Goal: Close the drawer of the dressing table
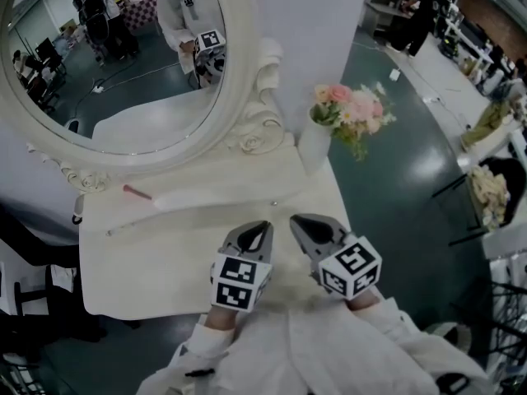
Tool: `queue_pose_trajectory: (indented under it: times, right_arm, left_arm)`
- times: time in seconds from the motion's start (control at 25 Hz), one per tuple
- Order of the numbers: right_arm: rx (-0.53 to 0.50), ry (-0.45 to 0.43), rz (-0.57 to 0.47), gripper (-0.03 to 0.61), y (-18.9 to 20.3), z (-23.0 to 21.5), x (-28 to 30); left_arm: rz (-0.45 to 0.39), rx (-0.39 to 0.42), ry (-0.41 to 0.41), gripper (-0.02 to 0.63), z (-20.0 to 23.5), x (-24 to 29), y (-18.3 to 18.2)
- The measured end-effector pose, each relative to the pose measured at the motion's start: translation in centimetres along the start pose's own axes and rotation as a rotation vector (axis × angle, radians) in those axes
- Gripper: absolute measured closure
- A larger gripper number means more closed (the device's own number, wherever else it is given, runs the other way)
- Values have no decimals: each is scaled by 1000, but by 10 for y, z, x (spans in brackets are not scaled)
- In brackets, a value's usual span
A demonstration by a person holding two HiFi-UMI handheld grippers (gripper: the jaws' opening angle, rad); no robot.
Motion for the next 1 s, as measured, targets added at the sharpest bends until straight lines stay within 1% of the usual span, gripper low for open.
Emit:
queue_pose_trajectory:
  times: [0.28,0.48,0.76,1.0]
  right_arm:
    - [-5,-25,10,571,2,1,0]
    - [-3,-45,19,571,3,2,1]
    - [13,-1,58,571,11,-3,-1]
    - [20,16,54,571,12,-7,-3]
  left_arm:
    - [6,-21,-8,601,0,1,1]
    - [1,-4,3,603,-1,1,1]
    - [5,-8,20,603,-1,2,2]
    - [11,-6,25,604,-1,4,4]
Point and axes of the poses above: the fingertips, and each gripper's own axes: x forward along the fingers, z to its left, y out of its underside, the point moved 9 cm from there along -x, backward along the fingers, and after that the axes turned 5 degrees about -y, right-handed, at the moved point
